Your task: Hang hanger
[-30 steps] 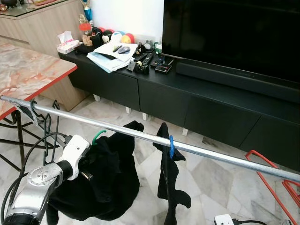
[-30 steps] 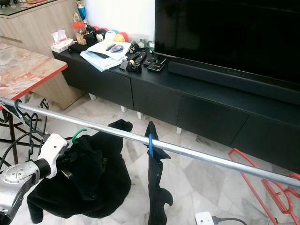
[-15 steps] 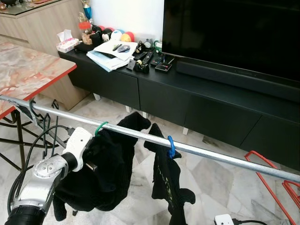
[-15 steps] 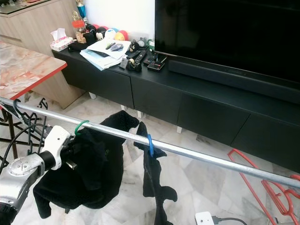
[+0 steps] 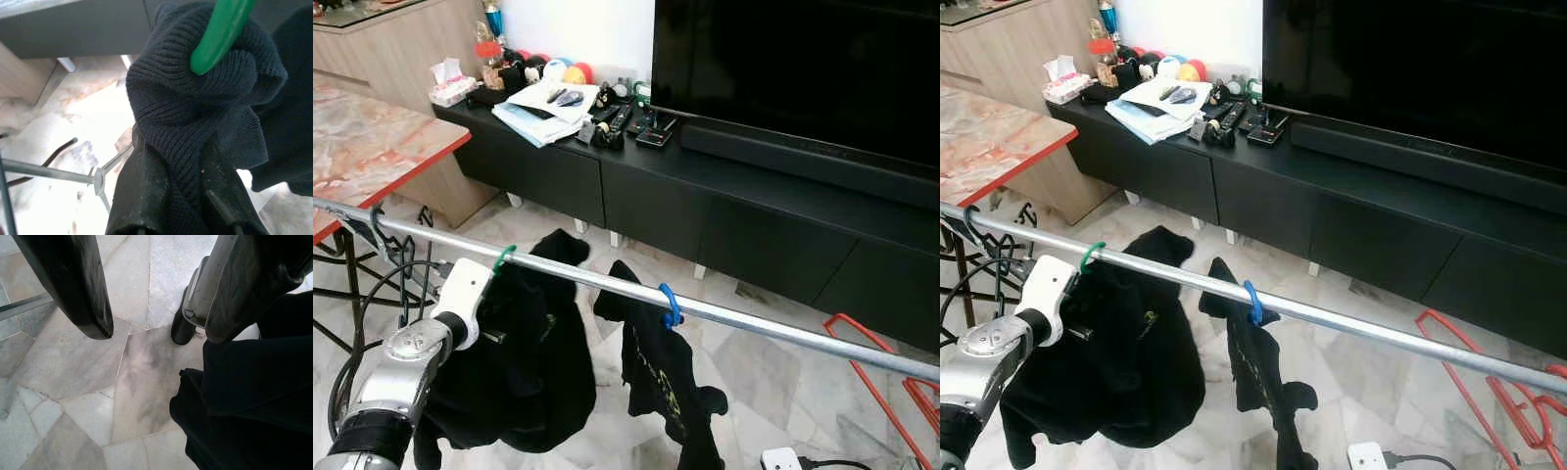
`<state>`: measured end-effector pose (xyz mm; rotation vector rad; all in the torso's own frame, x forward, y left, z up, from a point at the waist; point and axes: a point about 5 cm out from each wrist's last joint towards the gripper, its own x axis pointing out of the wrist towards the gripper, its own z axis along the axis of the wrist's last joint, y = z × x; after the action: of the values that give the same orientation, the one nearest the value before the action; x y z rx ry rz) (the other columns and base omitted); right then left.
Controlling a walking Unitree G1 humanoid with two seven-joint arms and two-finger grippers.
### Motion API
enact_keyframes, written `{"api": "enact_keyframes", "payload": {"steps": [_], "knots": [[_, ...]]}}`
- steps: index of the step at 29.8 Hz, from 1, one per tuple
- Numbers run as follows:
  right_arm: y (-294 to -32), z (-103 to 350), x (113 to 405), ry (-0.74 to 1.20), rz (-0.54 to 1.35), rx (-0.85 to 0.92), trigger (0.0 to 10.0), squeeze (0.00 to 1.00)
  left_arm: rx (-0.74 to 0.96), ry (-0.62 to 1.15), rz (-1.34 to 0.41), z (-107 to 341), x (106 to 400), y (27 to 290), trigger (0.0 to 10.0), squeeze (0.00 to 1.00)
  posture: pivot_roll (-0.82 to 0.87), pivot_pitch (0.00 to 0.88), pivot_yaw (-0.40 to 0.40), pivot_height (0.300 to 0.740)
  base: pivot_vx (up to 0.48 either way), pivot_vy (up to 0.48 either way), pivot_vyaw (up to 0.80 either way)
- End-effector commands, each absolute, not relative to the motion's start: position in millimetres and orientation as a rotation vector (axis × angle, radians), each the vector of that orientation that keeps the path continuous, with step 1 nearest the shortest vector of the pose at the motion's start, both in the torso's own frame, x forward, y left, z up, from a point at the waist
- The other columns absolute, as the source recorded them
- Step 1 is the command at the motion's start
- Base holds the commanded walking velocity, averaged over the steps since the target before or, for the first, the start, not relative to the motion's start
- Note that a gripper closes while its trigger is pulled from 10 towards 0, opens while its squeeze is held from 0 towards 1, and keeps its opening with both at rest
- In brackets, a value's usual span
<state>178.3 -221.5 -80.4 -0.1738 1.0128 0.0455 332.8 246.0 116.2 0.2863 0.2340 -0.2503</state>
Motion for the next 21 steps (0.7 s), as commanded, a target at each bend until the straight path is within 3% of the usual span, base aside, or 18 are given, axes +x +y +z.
{"api": "enact_keyframes", "payload": {"steps": [1,10,21], "knots": [[-221,-82,175,1.030,0.055,-0.179,10.0,0.00,0.306,0.301,-0.214,107,332,249,10.0,0.00,0.00,0.118,0.060,0.740,0.000,0.000,0.00],[-221,-83,174,1.031,0.054,-0.180,10.0,0.00,0.265,0.322,-0.262,97,327,242,10.0,0.00,-0.01,0.119,0.060,0.740,0.000,0.000,0.00],[-220,-83,174,1.031,0.060,-0.179,10.0,0.00,0.241,0.335,-0.257,94,314,259,10.0,0.00,0.00,0.121,0.062,0.740,0.000,0.000,0.00]]}}
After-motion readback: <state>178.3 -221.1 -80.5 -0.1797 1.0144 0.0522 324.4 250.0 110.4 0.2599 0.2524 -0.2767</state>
